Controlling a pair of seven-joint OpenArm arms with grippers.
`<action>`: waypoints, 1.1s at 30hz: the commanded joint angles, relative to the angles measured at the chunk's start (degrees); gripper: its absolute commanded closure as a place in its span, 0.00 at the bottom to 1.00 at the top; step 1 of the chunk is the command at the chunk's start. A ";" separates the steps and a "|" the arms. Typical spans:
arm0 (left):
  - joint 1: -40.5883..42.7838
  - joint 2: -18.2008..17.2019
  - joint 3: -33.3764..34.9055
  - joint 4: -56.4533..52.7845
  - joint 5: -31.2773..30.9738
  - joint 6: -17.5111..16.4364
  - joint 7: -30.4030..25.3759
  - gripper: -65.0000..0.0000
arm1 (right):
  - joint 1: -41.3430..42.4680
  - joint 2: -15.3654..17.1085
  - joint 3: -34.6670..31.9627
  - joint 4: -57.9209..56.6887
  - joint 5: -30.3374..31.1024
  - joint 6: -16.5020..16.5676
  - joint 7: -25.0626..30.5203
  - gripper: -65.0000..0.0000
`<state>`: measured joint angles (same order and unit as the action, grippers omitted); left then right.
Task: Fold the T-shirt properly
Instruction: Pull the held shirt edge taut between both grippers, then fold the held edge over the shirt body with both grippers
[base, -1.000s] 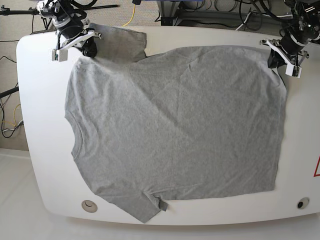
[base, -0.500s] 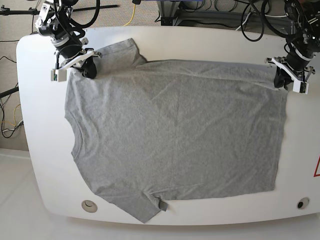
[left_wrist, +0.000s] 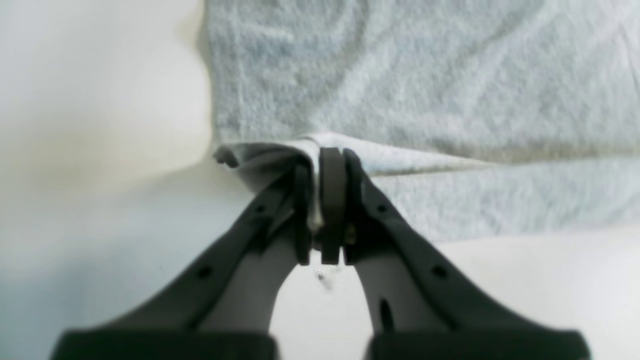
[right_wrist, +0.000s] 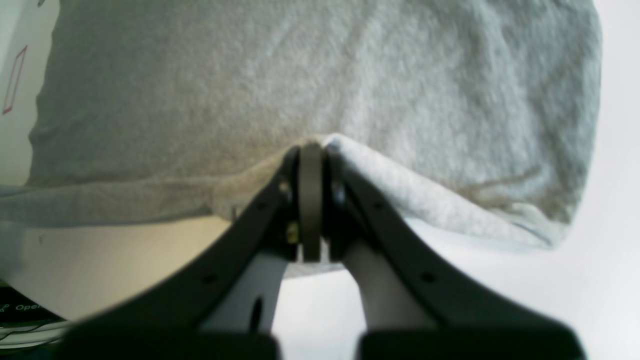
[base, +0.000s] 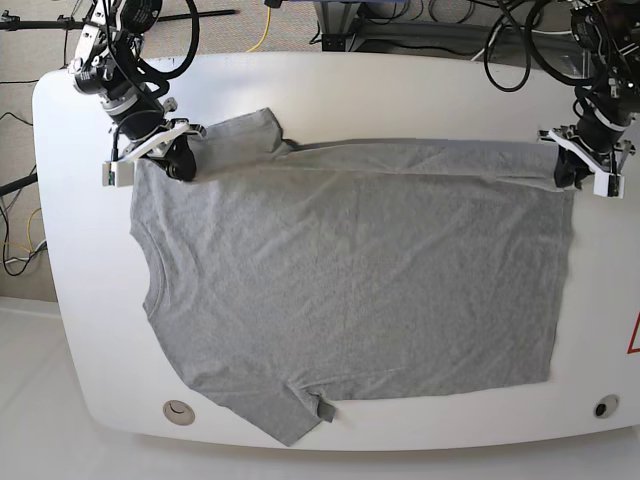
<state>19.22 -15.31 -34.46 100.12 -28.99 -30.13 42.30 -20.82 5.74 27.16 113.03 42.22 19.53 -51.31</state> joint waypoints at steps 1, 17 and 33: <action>-1.22 -1.02 -0.35 0.76 -0.44 0.72 -1.60 1.00 | 1.84 0.85 0.49 0.30 0.66 0.35 0.71 1.00; -11.24 -0.67 -0.55 -6.11 -0.40 -0.19 0.39 1.00 | 11.14 2.27 0.04 -6.39 1.03 0.48 -0.75 1.00; -18.58 -0.44 -0.56 -14.48 -0.23 -0.08 1.91 1.00 | 17.87 4.89 -0.39 -15.35 1.34 0.86 -0.34 1.00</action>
<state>1.85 -14.76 -34.70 85.43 -28.56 -30.55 44.95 -4.43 9.63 26.65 97.95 42.41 19.94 -52.99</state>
